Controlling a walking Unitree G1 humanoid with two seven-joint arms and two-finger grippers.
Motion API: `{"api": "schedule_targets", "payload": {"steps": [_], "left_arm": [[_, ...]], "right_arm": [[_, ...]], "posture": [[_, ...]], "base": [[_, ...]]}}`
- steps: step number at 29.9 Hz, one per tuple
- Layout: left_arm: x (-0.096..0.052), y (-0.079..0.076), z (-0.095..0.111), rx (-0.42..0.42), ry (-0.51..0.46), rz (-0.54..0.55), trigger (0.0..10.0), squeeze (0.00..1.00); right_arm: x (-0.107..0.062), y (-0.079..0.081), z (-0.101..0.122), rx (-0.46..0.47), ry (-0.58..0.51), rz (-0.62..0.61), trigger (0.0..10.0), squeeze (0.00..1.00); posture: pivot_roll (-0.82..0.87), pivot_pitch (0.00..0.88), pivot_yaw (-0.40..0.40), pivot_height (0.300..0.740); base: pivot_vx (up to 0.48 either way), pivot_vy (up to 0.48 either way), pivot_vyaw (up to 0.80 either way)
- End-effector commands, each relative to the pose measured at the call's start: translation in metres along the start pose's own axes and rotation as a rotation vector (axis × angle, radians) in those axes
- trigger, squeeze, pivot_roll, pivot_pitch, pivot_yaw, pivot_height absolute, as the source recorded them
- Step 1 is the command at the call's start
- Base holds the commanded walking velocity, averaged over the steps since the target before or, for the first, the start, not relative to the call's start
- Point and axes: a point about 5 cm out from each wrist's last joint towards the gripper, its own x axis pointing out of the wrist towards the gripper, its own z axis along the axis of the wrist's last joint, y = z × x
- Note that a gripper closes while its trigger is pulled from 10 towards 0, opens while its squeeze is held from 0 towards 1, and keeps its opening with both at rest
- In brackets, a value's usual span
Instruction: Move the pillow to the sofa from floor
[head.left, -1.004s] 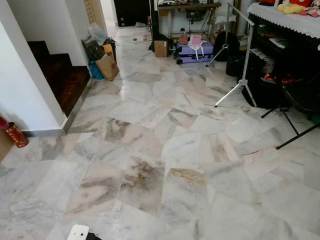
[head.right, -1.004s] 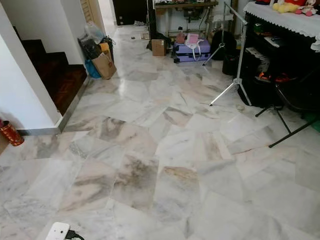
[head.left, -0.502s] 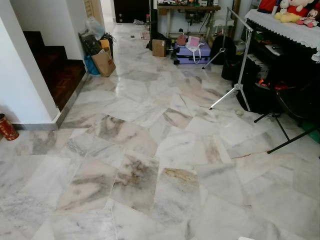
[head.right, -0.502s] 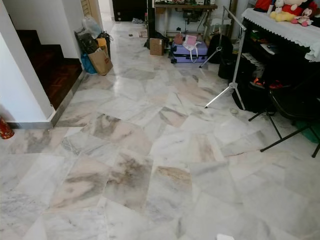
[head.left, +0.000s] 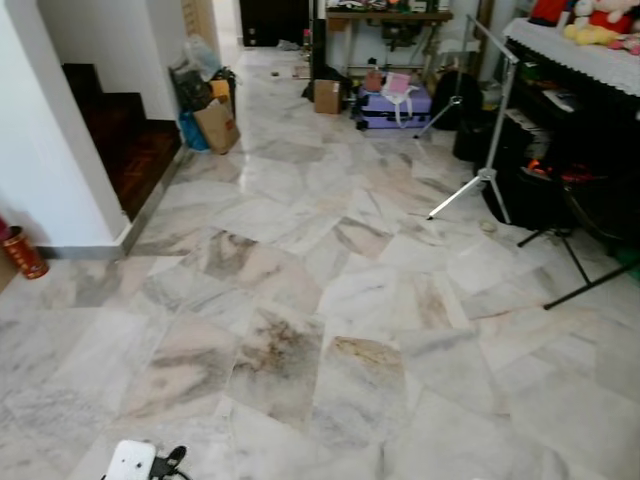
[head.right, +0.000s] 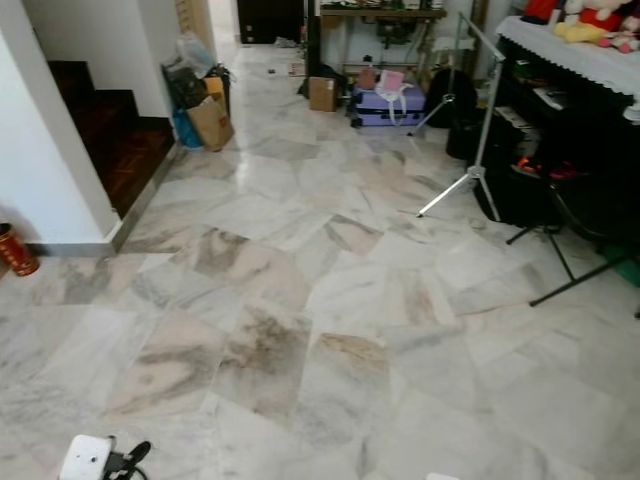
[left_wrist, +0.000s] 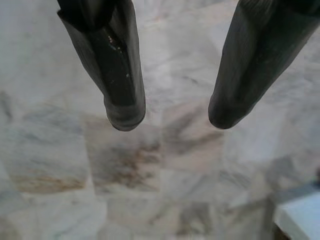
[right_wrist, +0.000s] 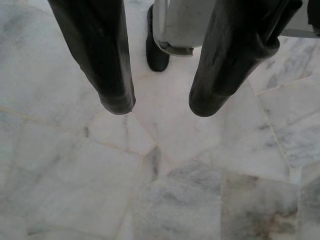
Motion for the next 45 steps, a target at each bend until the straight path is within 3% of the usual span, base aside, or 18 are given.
{"api": "schedule_targets", "payload": {"steps": [1,3,7,11,14,15,17,21,25,27,30,34,37,39,41,42,44,45], "left_arm": [[-0.016,0.011,-0.002,0.017,-0.018,0.030,10.0,0.00],[-0.024,0.015,-0.011,0.016,0.024,0.059,10.0,0.00],[-0.021,0.013,-0.027,-0.014,0.137,0.083,10.0,0.00],[-0.018,-0.005,-0.063,-0.072,0.536,0.050,10.0,0.00],[-0.019,-0.012,-0.069,-0.052,0.614,0.021,10.0,0.00],[-0.021,-0.015,-0.072,0.020,0.665,-0.012,10.0,0.00],[-0.021,-0.013,-0.072,0.020,0.667,0.018,10.0,0.00],[-0.016,-0.012,-0.071,-0.107,0.678,0.102,10.0,0.00],[-0.011,-0.022,-0.068,-0.068,0.681,0.026,10.0,0.00],[-0.011,-0.023,-0.068,-0.077,0.677,0.028,10.0,0.00],[-0.012,-0.023,-0.069,-0.077,0.678,0.022,10.0,0.00],[-0.015,-0.019,-0.070,-0.063,0.678,0.027,10.0,0.00],[-0.015,-0.016,-0.070,-0.069,0.671,0.041,10.0,0.00],[-0.015,-0.014,-0.070,-0.075,0.663,0.053,10.0,0.00],[-0.014,-0.014,-0.069,-0.072,0.659,0.046,10.0,0.00],[-0.013,-0.015,-0.068,-0.070,0.653,0.038,10.0,0.00],[-0.012,-0.015,-0.067,-0.070,0.652,0.038,10.0,0.00],[-0.010,-0.015,-0.066,-0.070,0.645,0.038,10.0,0.00]], "right_arm": [[-0.001,-0.004,0.000,0.015,-0.017,-0.006,10.0,0.00],[-0.002,-0.007,-0.001,0.009,-0.014,-0.004,10.0,0.00],[-0.003,-0.008,-0.004,-0.008,0.004,-0.007,10.0,0.00],[-0.003,-0.011,-0.004,0.011,0.006,-0.027,10.0,0.00],[-0.003,-0.012,-0.004,0.002,0.015,-0.024,10.0,0.00],[-0.003,-0.013,-0.004,-0.007,0.019,-0.022,10.0,0.00],[-0.003,-0.013,-0.005,-0.021,0.027,-0.017,10.0,0.00],[-0.003,-0.016,-0.002,-0.018,0.019,-0.019,10.0,0.00],[-0.002,-0.015,0.004,-0.025,-0.013,-0.025,10.0,0.00],[0.000,-0.013,0.031,-0.005,-0.187,-0.032,10.0,0.00],[-0.001,-0.010,0.048,0.037,-0.321,-0.001,10.0,0.00],[-0.018,-0.019,0.051,0.038,-0.520,0.008,10.0,0.00],[-0.036,-0.024,0.037,0.021,-0.582,-0.015,10.0,0.00],[-0.050,-0.025,0.010,-0.046,-0.544,-0.030,10.0,0.00],[-0.051,-0.029,-0.007,-0.014,-0.485,-0.061,10.0,0.00],[-0.047,-0.036,-0.022,0.011,-0.381,-0.117,10.0,0.00],[-0.045,-0.039,-0.027,0.019,-0.334,-0.145,10.0,0.00],[-0.039,-0.042,-0.031,0.083,-0.254,-0.172,10.0,0.00]], "posture": [[-0.04,0.006,0.033,0.740],[-0.02,0.009,0.020,0.740],[-0.03,0.010,0.016,0.740],[-0.06,0.000,0.001,0.740],[-0.07,0.000,-0.013,0.740],[-0.07,0.000,-0.025,0.740],[-0.08,0.000,-0.030,0.740],[-0.06,0.000,-0.030,0.740],[-0.06,0.000,-0.034,0.740],[-0.06,0.000,-0.020,0.740],[-0.08,0.000,-0.011,0.740],[-0.08,0.000,-0.009,0.740],[-0.09,0.000,-0.009,0.740],[-0.08,0.000,-0.004,0.740],[-0.09,0.000,-0.002,0.740],[-0.09,0.000,0.004,0.740],[-0.09,0.000,0.006,0.740],[-0.09,0.000,0.011,0.740]], "base": [[0.000,0.000,0.00],[0.000,0.000,0.00],[0.000,0.000,0.00],[0.000,0.000,0.00],[0.000,0.000,0.00],[0.000,0.000,0.00],[0.000,0.000,0.00],[0.000,0.000,0.00],[0.000,0.000,0.00],[0.000,0.000,0.00],[0.000,0.000,0.00],[0.000,0.000,0.00],[0.000,0.000,0.00],[0.000,0.000,0.00],[0.000,0.000,0.00],[0.000,0.000,0.00],[0.000,0.000,0.00],[0.000,0.000,0.00]]}}
